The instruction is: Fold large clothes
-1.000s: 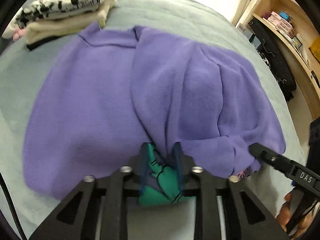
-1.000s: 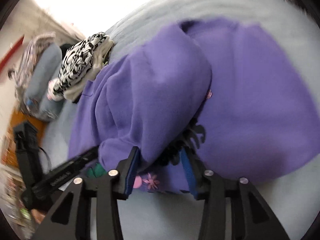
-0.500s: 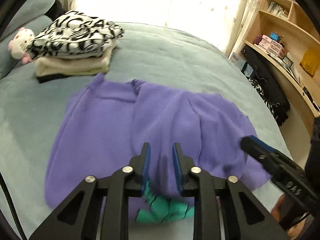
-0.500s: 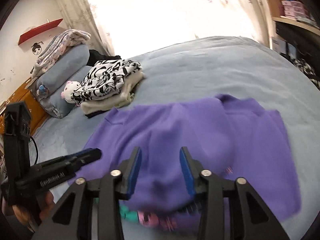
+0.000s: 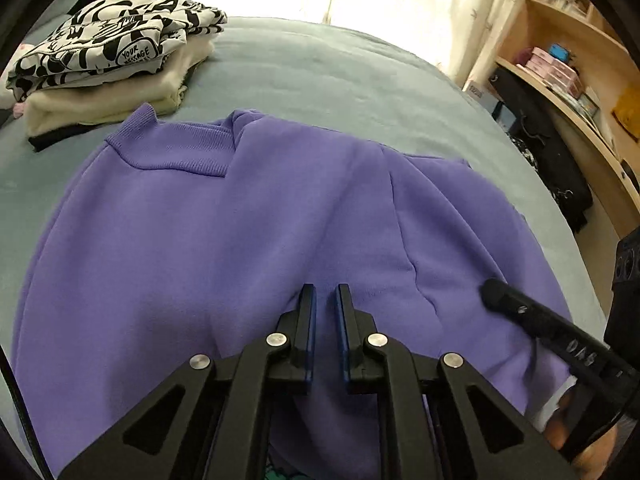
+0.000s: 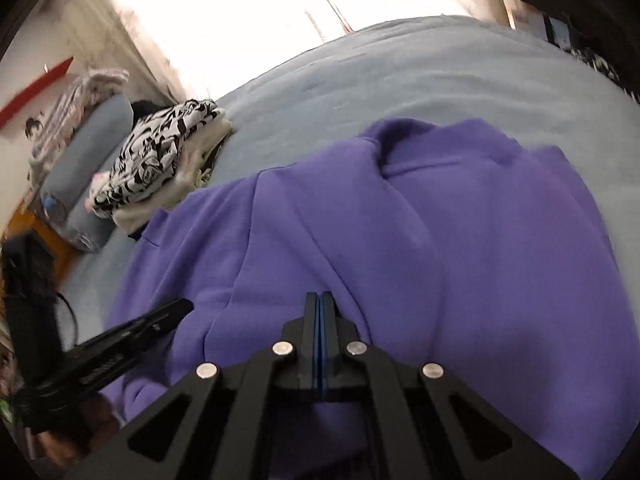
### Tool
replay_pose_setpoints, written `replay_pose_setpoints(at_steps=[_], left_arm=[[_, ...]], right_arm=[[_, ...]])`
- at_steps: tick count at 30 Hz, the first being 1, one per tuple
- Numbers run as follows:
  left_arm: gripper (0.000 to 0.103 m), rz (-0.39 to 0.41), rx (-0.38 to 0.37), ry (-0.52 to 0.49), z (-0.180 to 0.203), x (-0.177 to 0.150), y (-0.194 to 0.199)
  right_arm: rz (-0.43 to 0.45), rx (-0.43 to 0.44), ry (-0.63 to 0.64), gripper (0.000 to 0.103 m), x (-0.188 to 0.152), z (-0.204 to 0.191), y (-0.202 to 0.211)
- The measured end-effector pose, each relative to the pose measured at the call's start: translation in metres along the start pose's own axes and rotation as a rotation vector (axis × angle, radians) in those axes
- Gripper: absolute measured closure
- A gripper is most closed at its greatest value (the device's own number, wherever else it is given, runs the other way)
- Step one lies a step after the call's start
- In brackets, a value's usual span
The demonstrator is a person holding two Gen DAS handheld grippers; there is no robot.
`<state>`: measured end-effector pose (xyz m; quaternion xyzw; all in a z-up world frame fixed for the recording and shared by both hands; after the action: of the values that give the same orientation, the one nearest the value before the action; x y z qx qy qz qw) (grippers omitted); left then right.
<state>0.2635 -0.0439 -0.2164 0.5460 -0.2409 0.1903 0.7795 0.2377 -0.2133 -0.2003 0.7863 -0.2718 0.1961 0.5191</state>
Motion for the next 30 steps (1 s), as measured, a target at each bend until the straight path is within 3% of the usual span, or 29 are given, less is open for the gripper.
replay_pose_setpoints(at_steps=[1, 11, 19, 23, 30], left_arm=[[0.094, 0.007, 0.001, -0.01, 0.0, -0.001, 0.0], [0.094, 0.047, 0.053, -0.055, 0.011, 0.002, 0.023], [0.094, 0.104, -0.082, -0.08, 0.037, -0.006, 0.09], [0.094, 0.049, -0.112, -0.106, 0.048, -0.027, 0.092], [0.094, -0.096, -0.063, -0.067, 0.034, -0.067, 0.048]], right_arm=[[0.01, -0.029, 0.012, 0.103, -0.001, 0.001, 0.003], [0.009, -0.025, 0.005, 0.1, 0.002, -0.012, 0.012], [0.016, 0.107, 0.046, 0.1, -0.015, -0.056, 0.049], [-0.024, 0.091, 0.093, 0.099, -0.039, -0.069, 0.045], [-0.079, 0.025, 0.097, 0.099, -0.068, -0.062, 0.023]])
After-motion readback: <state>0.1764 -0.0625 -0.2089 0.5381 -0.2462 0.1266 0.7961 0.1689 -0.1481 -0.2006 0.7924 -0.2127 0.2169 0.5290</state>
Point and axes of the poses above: each gripper's, at about its wrist camera, not at the fingertips, and y roughly against the way its jaws point, z to its right, x to its top, the point moved 8 cm from there along -y, roughly the way its jaws point
